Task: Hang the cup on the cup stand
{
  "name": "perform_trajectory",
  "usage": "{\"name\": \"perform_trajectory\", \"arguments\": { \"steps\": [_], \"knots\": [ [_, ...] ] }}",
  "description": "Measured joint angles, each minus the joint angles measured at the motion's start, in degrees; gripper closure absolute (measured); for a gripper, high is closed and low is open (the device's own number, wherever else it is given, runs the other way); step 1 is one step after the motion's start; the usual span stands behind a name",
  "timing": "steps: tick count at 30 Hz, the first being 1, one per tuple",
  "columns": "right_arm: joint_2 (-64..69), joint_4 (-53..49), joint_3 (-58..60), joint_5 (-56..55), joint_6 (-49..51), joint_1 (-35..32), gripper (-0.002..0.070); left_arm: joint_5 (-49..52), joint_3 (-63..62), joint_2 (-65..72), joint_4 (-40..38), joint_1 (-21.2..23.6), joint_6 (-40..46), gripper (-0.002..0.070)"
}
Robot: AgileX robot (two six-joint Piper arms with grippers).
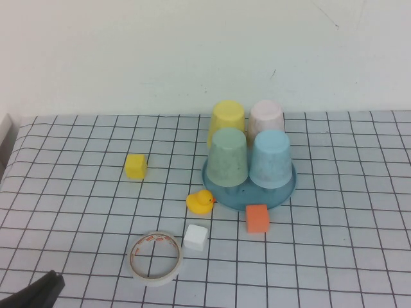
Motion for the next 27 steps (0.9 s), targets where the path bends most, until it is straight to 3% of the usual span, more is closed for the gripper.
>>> {"name": "perform_trajectory", "arguments": {
  "steps": [12, 27],
  "knots": [
    [-24.9, 0.6, 12.5, -2.4, 0.7, 0.0, 0.0668, 7.2, 0.0, 0.0, 0.0, 0.0, 0.4, 0.0675],
    [-28.3, 0.7, 25.3, -7.3, 1.3, 0.0, 0.067, 15.1, 0.0, 0.0, 0.2, 0.0, 0.4, 0.0676]
  ]
}}
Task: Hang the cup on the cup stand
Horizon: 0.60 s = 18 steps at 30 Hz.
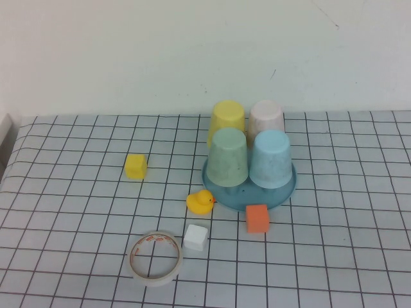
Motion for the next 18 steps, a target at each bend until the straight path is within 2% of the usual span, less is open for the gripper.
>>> {"name": "perform_trajectory", "arguments": {
  "steps": [5, 14, 17, 18],
  "knots": [
    [0.0, 0.3, 1.2, -8.4, -5.6, 0.0, 0.067, 2.7, 0.0, 0.0, 0.2, 0.0, 0.0, 0.0676],
    [-1.4, 1.0, 2.3, -15.9, -8.3, -0.2, 0.0671, 7.7, 0.0, 0.0, 0.6, 0.0, 0.0, 0.0676],
    [-4.9, -15.1, 4.3, -18.8, 6.6, -1.2, 0.0671, 10.2, 0.0, 0.0, 0.8, 0.0, 0.0, 0.0676],
    [-5.7, -23.9, 5.0, -18.9, 15.5, -2.0, 0.0671, 10.9, 0.0, 0.0, 0.8, 0.0, 0.0, 0.0676]
  ]
}}
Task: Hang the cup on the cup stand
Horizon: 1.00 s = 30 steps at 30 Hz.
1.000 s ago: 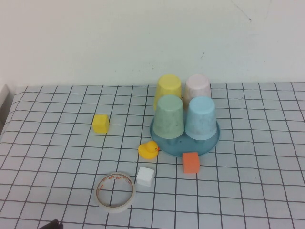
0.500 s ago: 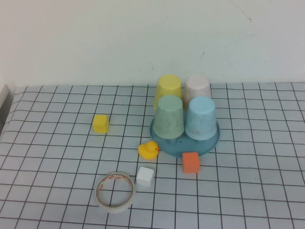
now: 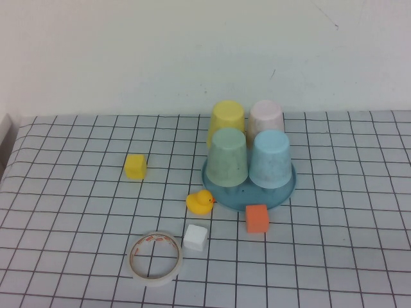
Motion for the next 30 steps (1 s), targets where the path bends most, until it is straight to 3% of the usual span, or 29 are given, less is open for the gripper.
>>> {"name": "perform_trajectory", "arguments": {
  "steps": [4, 6, 8, 14, 22, 30],
  "knots": [
    [-3.2, -37.3, 2.2, 7.2, 44.5, -6.7, 0.0671, 2.6, 0.0, 0.0, 0.1, 0.0, 0.0, 0.0676],
    [-4.7, -52.9, 2.4, 13.6, 60.7, -11.0, 0.0671, 3.7, 0.0, 0.0, 0.1, 0.0, 0.0, 0.0676],
    [-6.3, -61.5, 2.4, 19.0, 69.6, -15.4, 0.0671, 4.4, 0.0, 0.0, 0.1, 0.0, 0.1, 0.0676],
    [-7.9, -72.1, 2.4, 25.0, 75.7, -23.7, 0.0674, 6.9, 0.0, -0.1, 0.3, 0.0, 0.1, 0.0676],
    [-7.9, -79.0, 6.9, 17.4, 83.6, -18.5, 0.0675, 9.7, 0.0, -0.1, 0.4, 0.0, 0.1, 0.0676],
    [-7.9, -80.7, 6.9, 20.4, 84.8, -16.1, 0.0675, 10.9, 0.0, -0.1, 0.4, 0.0, 0.1, 0.0676]
  ]
}}
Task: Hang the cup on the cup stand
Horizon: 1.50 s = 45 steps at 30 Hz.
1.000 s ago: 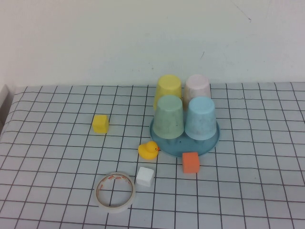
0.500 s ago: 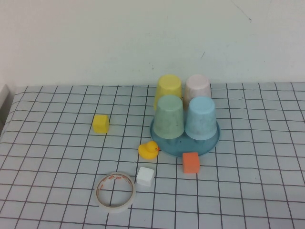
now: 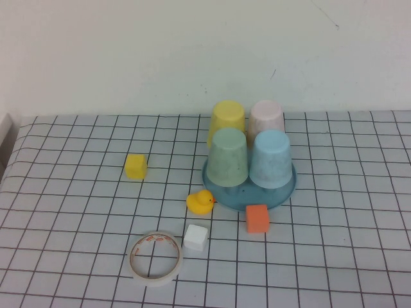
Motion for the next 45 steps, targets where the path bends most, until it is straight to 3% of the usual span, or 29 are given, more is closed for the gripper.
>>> {"name": "perform_trajectory", "arguments": {
  "steps": [37, 40, 45],
  "knots": [
    [0.0, -0.2, -0.1, 1.2, 1.9, 0.0, 0.0676, 0.0, 0.0, 0.0, 0.7, 0.0, -0.9, 0.0676],
    [0.0, -0.2, -0.1, 1.2, 1.9, 0.0, 0.0676, -3.1, 0.0, 0.0, 8.1, 0.0, -7.7, 0.0676],
    [0.0, -0.2, -0.1, 1.2, 1.9, 0.0, 0.0676, -12.1, 0.0, 0.0, 30.3, 3.1, -32.9, 0.0676]
  ]
}}
